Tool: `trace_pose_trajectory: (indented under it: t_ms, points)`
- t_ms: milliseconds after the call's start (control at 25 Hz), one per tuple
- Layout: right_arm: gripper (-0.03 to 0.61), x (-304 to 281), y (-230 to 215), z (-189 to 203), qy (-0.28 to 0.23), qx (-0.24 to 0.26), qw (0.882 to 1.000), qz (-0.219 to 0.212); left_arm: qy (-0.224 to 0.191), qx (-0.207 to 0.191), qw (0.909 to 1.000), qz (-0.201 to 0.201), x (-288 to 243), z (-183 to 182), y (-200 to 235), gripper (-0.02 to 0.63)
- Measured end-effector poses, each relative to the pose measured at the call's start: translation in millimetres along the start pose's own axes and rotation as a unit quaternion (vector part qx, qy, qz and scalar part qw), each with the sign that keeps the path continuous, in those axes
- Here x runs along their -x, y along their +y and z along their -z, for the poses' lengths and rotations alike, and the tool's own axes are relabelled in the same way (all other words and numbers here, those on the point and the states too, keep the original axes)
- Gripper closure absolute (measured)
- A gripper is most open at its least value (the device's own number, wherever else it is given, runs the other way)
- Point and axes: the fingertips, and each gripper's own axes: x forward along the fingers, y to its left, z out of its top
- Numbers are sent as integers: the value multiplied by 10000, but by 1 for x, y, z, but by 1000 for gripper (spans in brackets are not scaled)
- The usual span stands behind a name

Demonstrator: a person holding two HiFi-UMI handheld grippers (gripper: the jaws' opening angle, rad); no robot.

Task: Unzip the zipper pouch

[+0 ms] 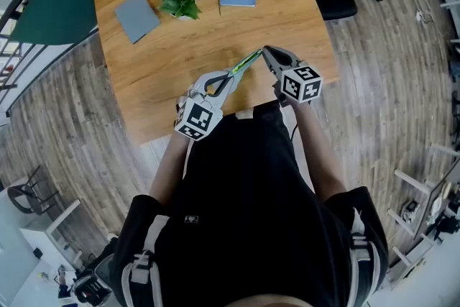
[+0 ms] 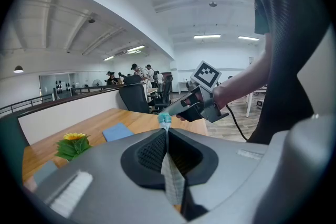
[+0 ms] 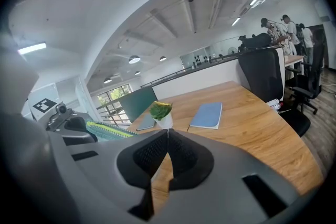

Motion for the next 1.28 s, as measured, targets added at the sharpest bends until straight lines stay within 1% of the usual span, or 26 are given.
trace_pose_trajectory:
  t_ms: [720, 920, 1280]
  points:
    - [574, 6, -16, 0, -40, -38, 9999, 153, -88, 61, 9999, 28, 3, -1, -1, 609]
    - [574, 9, -19, 0, -73, -74, 9998, 189, -118, 145, 9998, 37, 6, 2, 1, 609]
    - [572, 8, -21, 0, -93, -80, 9997, 219, -175, 119, 9997, 109, 6, -1, -2, 609]
